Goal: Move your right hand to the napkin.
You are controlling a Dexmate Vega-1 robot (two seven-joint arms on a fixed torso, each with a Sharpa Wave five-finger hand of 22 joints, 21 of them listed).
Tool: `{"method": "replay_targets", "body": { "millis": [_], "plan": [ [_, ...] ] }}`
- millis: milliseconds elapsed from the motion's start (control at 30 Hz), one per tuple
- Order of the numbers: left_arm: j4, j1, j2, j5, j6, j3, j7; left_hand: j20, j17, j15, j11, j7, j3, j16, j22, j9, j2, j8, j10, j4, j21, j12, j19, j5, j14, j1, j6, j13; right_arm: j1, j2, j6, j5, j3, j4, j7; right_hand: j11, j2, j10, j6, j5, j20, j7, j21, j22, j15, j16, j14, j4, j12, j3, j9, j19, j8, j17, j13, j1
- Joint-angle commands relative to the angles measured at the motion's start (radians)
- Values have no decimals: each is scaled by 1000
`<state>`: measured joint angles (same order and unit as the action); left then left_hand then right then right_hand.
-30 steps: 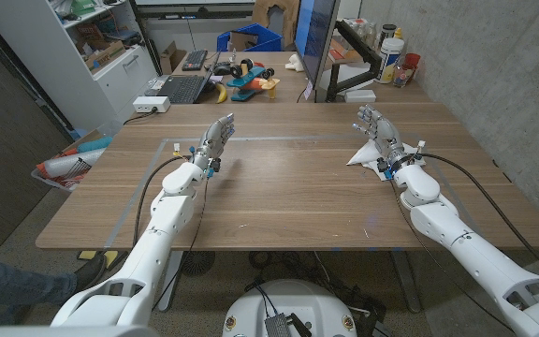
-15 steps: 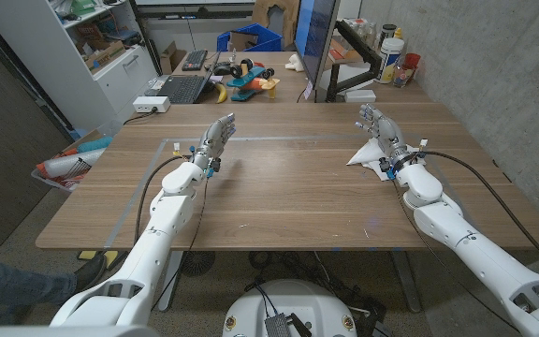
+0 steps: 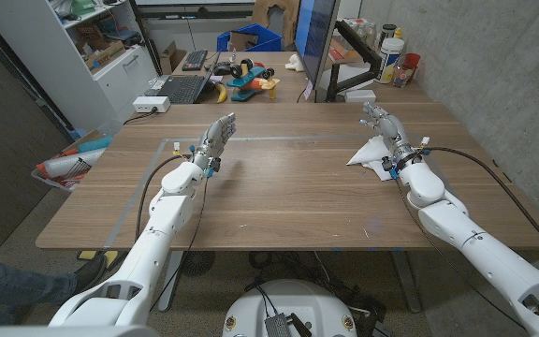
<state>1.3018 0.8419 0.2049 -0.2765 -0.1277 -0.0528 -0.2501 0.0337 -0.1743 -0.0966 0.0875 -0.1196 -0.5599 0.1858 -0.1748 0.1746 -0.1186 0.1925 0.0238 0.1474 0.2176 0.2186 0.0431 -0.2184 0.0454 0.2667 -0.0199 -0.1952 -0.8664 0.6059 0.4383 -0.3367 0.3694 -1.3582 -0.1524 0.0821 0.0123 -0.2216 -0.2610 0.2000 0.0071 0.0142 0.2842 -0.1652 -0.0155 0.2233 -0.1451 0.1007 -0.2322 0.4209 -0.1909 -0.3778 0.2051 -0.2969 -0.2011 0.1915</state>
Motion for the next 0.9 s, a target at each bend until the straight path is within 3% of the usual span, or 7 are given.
{"method": "replay_targets", "body": {
  "millis": [33, 900],
  "plan": [
    [21, 9, 9, -2, 4, -1, 2, 4, -2, 0, -3, -1, -9, 2, -1, 4, -3, -2, -5, 3, -7, 2, -4, -5, -5, 11, -7, -2, -6, 21, -12, 74, 2, -21, -61, -5, -2, -8, -6, 7, -2, -8, -2, -4, 9, -1, -7, 5, 0, 4, -3, -9, 6, 1, -3, 9],
    [36, 19, 14, -1, 15, -18, -2, 17, -2, 7, -12, 7, -9, 2, -3, 4, -3, -4, -13, 2, -5, 1, -30, -7, -11, 17, -13, -2, -27, 72, -86, 217, 4, -95, -166, -15, -1, -16, -17, 12, -1, -18, -20, -4, 13, -5, -7, 7, 2, 4, -3, 1, 7, 9, -3, 7]
  ]
}}
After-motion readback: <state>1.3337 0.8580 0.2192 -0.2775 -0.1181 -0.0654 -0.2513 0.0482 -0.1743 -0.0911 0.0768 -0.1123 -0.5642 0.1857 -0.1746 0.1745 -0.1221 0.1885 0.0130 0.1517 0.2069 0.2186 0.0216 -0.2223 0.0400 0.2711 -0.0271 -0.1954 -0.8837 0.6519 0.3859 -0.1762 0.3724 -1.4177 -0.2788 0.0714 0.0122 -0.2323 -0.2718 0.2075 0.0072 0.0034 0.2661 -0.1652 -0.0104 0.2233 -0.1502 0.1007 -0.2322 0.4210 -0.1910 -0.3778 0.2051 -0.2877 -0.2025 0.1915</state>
